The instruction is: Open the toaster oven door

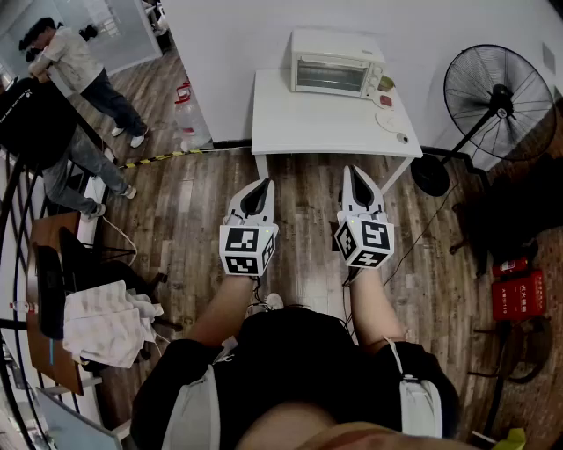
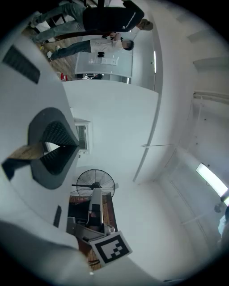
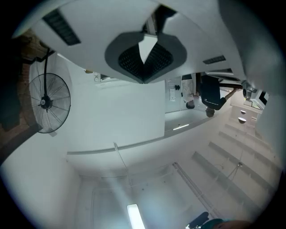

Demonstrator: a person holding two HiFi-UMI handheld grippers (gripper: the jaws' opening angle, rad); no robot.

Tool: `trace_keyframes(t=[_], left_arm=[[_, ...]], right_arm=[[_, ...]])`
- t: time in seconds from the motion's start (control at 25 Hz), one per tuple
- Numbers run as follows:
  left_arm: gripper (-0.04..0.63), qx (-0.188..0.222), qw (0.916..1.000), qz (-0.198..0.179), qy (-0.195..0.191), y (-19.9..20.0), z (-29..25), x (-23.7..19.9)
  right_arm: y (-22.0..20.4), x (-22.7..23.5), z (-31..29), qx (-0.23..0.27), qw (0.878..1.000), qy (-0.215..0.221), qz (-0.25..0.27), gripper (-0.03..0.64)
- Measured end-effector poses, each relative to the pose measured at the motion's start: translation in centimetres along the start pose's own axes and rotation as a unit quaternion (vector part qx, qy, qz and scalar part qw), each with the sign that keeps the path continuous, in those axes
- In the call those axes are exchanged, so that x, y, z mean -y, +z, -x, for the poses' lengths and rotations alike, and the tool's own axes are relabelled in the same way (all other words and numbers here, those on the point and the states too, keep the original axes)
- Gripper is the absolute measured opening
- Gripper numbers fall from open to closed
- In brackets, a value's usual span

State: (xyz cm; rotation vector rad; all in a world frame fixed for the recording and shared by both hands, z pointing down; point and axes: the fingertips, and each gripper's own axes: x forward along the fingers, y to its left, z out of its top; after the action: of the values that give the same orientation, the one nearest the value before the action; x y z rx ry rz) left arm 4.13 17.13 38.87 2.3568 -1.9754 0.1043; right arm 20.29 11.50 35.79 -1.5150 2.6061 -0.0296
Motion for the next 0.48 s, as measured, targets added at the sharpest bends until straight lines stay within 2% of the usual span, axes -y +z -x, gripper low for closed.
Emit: trace_keyframes(t=[0.32,0.48], left_arm=[[0.011,0.026,0.9996,0.000,0.010,1.2,0.8,-1.4],[0.011,0.039,0.9992,-0.001,0.014,1.9,0.7,-2.7]], right_arm=[[1.0,-1.8,0.1,0.035,0.999,0.020,0.000,0.004],[1.0,-2.5,-0.9,0.033,0.999,0.018,0.008,0.005]])
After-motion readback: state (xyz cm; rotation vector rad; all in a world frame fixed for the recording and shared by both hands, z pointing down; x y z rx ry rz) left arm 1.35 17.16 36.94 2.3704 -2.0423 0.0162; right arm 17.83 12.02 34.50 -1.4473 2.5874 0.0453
